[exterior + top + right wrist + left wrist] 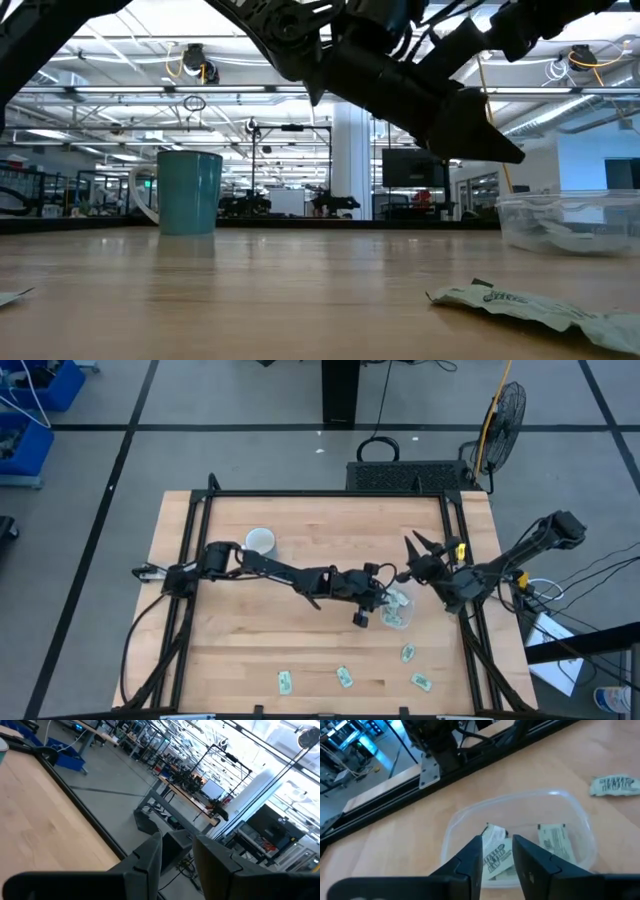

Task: Pick and place Stevia / Truvia into bins
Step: Put the stevia packet into the container

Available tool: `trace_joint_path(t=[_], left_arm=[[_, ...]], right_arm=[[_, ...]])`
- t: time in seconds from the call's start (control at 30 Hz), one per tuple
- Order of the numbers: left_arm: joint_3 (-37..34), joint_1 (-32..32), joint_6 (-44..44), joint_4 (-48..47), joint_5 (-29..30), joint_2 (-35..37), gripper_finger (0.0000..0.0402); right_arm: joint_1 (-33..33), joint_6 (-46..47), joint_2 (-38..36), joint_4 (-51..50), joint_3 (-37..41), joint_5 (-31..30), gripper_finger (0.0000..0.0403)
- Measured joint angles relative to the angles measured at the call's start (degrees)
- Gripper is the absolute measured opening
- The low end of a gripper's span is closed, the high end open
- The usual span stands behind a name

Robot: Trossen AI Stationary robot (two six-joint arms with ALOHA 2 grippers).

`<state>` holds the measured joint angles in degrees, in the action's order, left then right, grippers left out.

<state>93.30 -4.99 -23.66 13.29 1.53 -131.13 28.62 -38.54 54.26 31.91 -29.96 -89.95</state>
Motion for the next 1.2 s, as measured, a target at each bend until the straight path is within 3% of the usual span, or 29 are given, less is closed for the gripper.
trace_joint_path(t=[0.43,0.57,0.8,0.93,1.2], left_arm=[[0.02,-0.14,1.32,-15.04,3.69,2.87,0.0118],[0.02,-0.44,1.75,-21.39,5.61,6.24,0.0118],[0.02,0.16,6.75,-40.90,10.09,15.31,0.0118],[-1.16,0.26,9.03,-48.36,9.22,20.99,0.0118],[-8.16,-1.65,11.91,-51.80,9.74,34.36,0.0118]], right_arm=[[0.00,4.32,0.00,-0.01,0.03,1.24,0.0105],[0.58,8.50,0.00,-0.47,0.03,8.04,0.0105],[3.25,21.32,0.32,-0.66,0.01,29.49,0.0105],[6.08,25.39,1.64,-5.29,-1.27,31.46,0.0105],[12.94,28.33,1.57,-15.06,-7.93,31.59,0.0105]])
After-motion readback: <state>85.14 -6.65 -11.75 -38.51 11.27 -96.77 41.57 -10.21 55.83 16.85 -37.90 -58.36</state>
